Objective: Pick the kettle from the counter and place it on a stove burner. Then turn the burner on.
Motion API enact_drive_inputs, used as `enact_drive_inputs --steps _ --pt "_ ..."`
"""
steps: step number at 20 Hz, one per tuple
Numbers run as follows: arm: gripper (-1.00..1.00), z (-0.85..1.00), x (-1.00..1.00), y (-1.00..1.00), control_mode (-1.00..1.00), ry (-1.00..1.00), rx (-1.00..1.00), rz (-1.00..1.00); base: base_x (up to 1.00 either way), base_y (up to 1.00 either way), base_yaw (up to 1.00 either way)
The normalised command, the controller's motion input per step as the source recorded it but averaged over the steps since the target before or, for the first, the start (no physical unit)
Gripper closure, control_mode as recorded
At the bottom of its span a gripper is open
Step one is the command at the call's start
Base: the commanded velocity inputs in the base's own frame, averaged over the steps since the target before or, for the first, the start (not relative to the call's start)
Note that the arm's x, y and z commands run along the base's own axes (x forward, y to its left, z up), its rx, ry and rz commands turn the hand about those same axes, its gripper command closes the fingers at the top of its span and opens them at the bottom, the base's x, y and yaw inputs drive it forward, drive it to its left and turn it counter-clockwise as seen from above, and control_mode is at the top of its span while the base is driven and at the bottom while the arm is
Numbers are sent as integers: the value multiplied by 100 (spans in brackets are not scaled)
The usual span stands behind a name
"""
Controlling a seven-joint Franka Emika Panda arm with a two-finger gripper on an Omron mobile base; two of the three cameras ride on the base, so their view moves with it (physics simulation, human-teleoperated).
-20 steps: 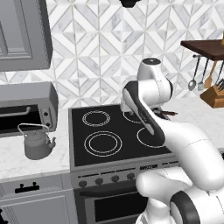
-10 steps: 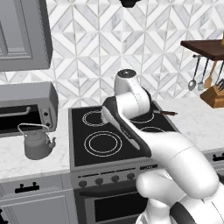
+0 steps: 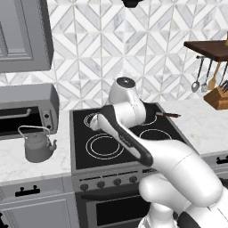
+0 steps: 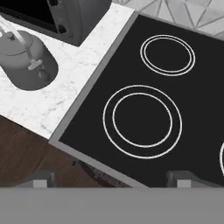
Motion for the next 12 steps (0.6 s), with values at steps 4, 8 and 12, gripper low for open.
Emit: enact_drive_inputs --steps 4,8,12 --pt "-100 -20 0 52 -100 -2 19 31 0 0 0" --pt "-100 0 0 47 -100 0 14 25 0 0 0" --pt "-100 0 1 46 -100 0 9 21 0 0 0"
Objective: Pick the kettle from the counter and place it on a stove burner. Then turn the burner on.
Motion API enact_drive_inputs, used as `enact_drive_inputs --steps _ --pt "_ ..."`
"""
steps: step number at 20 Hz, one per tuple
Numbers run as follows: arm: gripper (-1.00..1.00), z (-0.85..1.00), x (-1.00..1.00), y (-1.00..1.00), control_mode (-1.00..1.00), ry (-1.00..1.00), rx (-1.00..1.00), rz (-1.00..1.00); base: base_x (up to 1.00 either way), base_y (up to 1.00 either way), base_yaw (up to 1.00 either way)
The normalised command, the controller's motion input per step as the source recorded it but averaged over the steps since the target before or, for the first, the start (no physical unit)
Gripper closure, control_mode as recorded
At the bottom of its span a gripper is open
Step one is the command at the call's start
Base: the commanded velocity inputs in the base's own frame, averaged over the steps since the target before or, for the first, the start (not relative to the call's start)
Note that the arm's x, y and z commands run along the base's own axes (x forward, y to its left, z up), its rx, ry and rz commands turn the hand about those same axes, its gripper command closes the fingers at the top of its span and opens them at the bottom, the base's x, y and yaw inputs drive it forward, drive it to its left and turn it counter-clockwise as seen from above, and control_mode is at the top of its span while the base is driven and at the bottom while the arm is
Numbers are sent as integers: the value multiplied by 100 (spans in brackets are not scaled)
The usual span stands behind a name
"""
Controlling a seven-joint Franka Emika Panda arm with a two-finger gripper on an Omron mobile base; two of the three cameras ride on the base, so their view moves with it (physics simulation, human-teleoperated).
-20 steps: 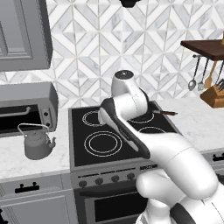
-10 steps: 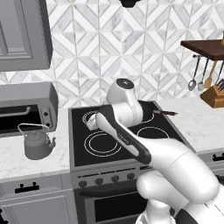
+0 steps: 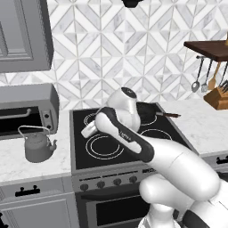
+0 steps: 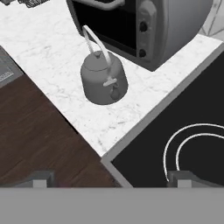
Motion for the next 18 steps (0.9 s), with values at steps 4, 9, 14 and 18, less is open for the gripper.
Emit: enact_drive_inputs --steps 4,9,14,18 --pt "-100 0 4 51 -100 0 5 16 0 0 0" --pt "-100 0 16 53 -100 3 0 10 0 0 0" --pt "-100 0 21 50 -100 9 -1 2 0 0 0" --pt "-100 -1 28 56 -100 8 -4 0 0 0 0"
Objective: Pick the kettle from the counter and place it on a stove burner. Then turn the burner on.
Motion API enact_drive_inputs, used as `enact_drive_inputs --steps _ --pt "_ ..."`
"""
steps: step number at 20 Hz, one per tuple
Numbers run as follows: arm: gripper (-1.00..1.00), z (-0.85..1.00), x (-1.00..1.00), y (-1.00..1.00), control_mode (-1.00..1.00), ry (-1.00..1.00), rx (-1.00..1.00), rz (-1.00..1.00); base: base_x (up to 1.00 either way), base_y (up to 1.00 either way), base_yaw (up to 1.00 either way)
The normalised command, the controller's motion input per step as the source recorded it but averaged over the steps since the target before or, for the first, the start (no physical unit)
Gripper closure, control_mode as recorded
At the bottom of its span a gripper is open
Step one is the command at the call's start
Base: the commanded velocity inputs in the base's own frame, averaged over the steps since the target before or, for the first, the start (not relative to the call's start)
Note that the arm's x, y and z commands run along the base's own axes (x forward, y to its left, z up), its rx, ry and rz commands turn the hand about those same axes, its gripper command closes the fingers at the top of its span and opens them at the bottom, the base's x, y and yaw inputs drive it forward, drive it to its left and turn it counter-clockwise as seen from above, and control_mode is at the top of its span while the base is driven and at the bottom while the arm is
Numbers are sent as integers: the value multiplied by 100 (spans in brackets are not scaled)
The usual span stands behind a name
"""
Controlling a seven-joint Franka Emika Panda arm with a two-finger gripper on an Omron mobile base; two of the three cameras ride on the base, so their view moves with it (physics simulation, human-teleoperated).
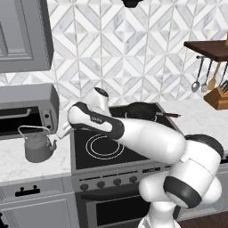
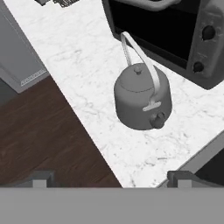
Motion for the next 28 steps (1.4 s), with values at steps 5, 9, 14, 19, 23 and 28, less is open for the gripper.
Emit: enact_drive_inputs --steps 5,9,14,19,23,28 --pt "-100 -9 30 57 -100 4 -1 0 0 0 0" --pt "-100 -16 39 33 -100 2 0 0 0 0 0" --pt "-100 -23 42 14 -100 2 0 0 0 0 0" --pt "-100 -30 46 33 -100 4 0 0 0 0 0" --pt "-100 -13 27 32 -100 1 -1 0 0 0 0" --pt "-100 -4 22 10 -100 1 0 0 0 0 0"
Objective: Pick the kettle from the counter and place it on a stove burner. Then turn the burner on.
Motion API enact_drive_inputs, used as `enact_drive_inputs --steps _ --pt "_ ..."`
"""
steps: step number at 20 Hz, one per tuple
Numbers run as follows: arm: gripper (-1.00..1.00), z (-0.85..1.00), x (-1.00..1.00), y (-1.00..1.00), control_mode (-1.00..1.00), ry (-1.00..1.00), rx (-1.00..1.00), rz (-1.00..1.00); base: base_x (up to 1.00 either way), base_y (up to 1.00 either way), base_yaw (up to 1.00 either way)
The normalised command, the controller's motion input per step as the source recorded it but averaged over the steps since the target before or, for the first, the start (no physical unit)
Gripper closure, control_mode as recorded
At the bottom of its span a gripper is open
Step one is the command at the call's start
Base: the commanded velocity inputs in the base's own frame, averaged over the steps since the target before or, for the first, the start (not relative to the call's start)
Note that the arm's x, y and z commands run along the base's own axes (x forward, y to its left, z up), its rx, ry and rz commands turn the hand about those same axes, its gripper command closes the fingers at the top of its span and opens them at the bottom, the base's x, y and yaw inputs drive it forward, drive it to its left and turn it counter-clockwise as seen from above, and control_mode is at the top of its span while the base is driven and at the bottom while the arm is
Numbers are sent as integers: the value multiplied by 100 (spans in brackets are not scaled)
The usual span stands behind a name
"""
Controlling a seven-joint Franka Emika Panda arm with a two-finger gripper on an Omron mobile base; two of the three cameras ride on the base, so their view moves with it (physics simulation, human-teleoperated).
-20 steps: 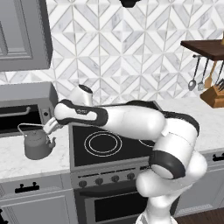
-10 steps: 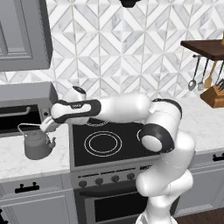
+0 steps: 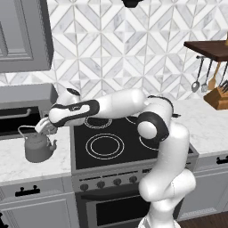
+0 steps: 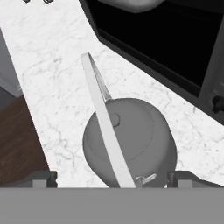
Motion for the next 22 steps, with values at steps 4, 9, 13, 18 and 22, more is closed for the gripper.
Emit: enact_drive_inputs --steps 4,9,13,18,22 --pt "-100 -12 18 1 -100 0 0 0 0 0 0" --pt "-100 -7 8 2 -100 0 0 0 0 0 0" --pt "-100 0 0 0 -100 0 0 0 0 0 0" --pt "-100 1 -1 0 -100 0 0 -2 0 0 0" --pt "-100 6 0 -1 -100 0 0 -4 0 0 0"
